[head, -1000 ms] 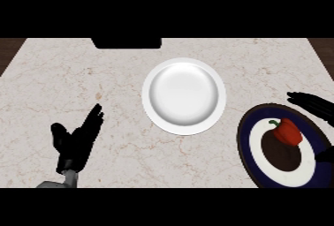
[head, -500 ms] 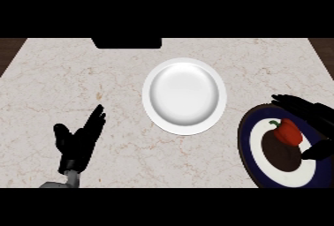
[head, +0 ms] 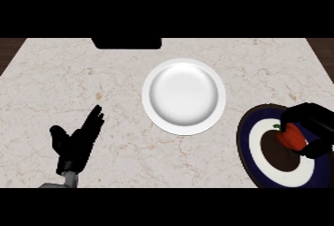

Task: Pick the bell pepper from the plate and place it in the plate

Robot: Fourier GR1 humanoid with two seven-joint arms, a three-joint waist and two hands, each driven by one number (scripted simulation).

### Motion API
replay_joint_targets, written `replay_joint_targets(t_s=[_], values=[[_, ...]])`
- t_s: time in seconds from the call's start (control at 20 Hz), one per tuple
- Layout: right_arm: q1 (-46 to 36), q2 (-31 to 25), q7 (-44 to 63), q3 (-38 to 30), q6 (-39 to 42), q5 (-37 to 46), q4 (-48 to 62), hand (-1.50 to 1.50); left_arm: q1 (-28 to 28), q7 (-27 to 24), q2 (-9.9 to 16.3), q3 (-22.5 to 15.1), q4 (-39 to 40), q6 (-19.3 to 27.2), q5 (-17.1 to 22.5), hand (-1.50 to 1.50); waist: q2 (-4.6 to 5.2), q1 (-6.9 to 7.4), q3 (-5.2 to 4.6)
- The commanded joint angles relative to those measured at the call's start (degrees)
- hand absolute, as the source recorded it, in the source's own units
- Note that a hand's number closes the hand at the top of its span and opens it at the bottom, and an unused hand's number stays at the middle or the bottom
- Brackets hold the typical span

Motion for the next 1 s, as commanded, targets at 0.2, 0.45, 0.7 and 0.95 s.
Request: replay_joint_targets(t_s=[0.2, 0.45, 0.7, 0.95], values=[[-1.28, 18.69, 23.74, 3.90, -0.73, 4.09, -3.62, 1.50, 0.91, 1.63, 0.03, 0.29, 1.53, -0.55, -0.05, 0.00, 0.08, 0.37, -0.48], [-1.22, 24.76, 33.28, 2.29, -0.94, 5.29, -5.22, 1.50, 1.25, 1.26, 0.21, 0.19, 0.23, -0.47, -0.28, 0.00, -0.32, 0.25, -0.53], [-5.30, 34.43, 43.92, 1.94, -8.07, 8.64, -12.38, 1.50, 1.55, 2.10, 0.26, -0.06, 0.55, -0.86, -0.04, 0.00, -1.41, 0.60, -0.35], [-7.90, 37.26, 57.27, 3.95, -16.65, 9.69, -18.03, 1.50, 1.06, 1.95, -0.17, -0.65, 1.34, -0.66, -0.68, 0.00, -1.13, 1.47, -0.18]])
